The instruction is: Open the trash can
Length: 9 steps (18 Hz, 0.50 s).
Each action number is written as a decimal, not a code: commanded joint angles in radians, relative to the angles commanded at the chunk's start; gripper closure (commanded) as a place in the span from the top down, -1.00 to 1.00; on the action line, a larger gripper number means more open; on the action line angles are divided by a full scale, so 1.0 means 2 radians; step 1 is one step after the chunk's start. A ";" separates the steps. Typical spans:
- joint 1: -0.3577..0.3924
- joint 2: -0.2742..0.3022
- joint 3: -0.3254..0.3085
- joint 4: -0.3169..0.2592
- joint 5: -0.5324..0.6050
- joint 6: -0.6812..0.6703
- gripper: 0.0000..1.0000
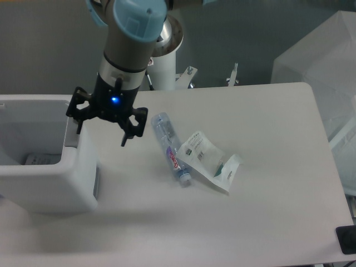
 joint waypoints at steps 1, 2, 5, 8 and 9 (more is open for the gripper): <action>0.008 0.001 0.000 0.002 0.009 0.008 1.00; 0.019 0.001 -0.001 0.005 0.020 0.022 1.00; 0.076 -0.001 -0.008 0.009 0.054 0.084 1.00; 0.133 -0.008 -0.023 0.014 0.074 0.161 1.00; 0.150 -0.019 -0.027 0.016 0.075 0.188 1.00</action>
